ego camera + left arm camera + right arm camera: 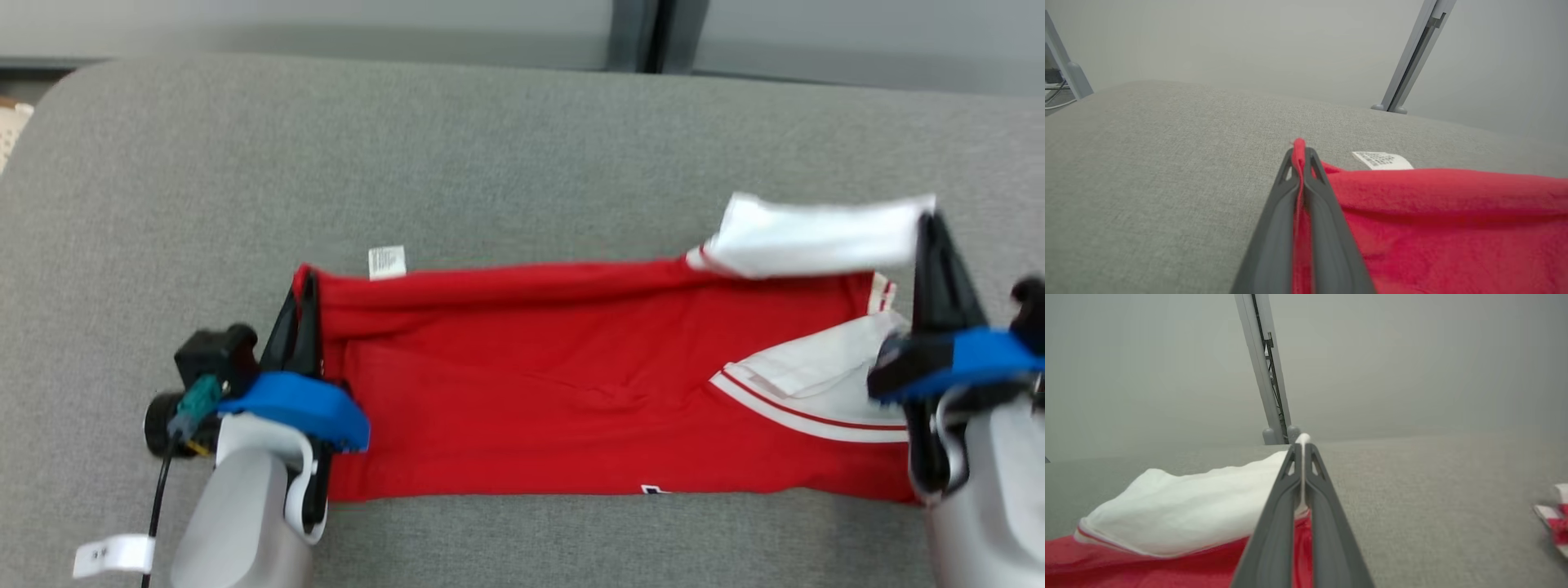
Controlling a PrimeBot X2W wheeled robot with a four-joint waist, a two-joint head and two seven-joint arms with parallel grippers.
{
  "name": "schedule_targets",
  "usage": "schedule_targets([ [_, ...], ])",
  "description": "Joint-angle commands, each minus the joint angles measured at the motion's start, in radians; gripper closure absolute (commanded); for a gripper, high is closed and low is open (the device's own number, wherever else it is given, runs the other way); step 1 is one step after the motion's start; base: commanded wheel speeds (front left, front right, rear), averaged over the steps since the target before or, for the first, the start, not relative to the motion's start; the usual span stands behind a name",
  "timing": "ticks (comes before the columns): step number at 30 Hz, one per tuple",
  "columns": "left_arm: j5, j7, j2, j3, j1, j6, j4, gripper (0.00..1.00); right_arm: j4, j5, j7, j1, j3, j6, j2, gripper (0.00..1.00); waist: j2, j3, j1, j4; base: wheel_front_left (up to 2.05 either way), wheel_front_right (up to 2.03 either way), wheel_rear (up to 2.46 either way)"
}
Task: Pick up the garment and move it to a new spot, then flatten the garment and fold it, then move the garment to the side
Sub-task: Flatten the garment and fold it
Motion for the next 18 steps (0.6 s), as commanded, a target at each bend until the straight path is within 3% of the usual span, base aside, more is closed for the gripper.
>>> schedule_targets([
  [1, 0.005, -0.005, 0.004, 0.008, 0.019, 0.002, -0.006, 1.00, -0.011, 0.011, -0.003, 0.036, 0.001, 0.000, 0.006, 1.00, 0.0000, -0.036, 0.0001, -0.031, 0.00, 0.00, 0.00],
  [9, 0.001, -0.005, 0.000, 0.044, 0.187, 0.017, 0.012, 1.00, 0.011, 0.072, -0.003, 0.265, 0.003, 0.000, 0.049, 1.00, 0.0000, -0.108, 0.0001, -0.053, 0.00, 0.00, 0.00],
  [10, -0.004, -0.005, 0.000, 0.044, 0.205, 0.021, 0.015, 0.82, 0.030, 0.079, -0.003, 0.277, 0.009, 0.000, 0.054, 1.00, 0.0000, -0.115, 0.0001, -0.055, 0.00, 0.00, 0.00],
  [11, -0.008, -0.005, 0.000, 0.042, 0.220, 0.026, 0.012, 0.28, 0.049, 0.084, -0.003, 0.283, 0.014, 0.000, 0.056, 0.90, 0.0000, -0.120, 0.0001, -0.058, 0.00, 0.00, 0.00],
  [12, -0.005, -0.005, 0.000, 0.039, 0.232, 0.035, 0.006, 0.00, 0.054, 0.086, -0.003, 0.279, 0.017, 0.000, 0.055, 0.41, 0.0000, -0.124, 0.0001, -0.060, 0.00, 0.00, 0.00],
  [13, -0.001, -0.005, 0.000, 0.039, 0.242, 0.045, -0.006, 0.00, 0.057, 0.083, -0.003, 0.275, 0.023, 0.000, 0.053, 0.00, 0.0000, -0.126, 0.0001, -0.062, 0.00, 0.00, 0.00],
  [18, 0.009, -0.005, 0.000, 0.022, 0.306, 0.077, -0.085, 0.00, 0.062, 0.077, -0.003, 0.249, 0.041, 0.000, 0.034, 0.00, 0.0000, -0.143, 0.0001, -0.054, 0.00, 0.00, 0.00],
])
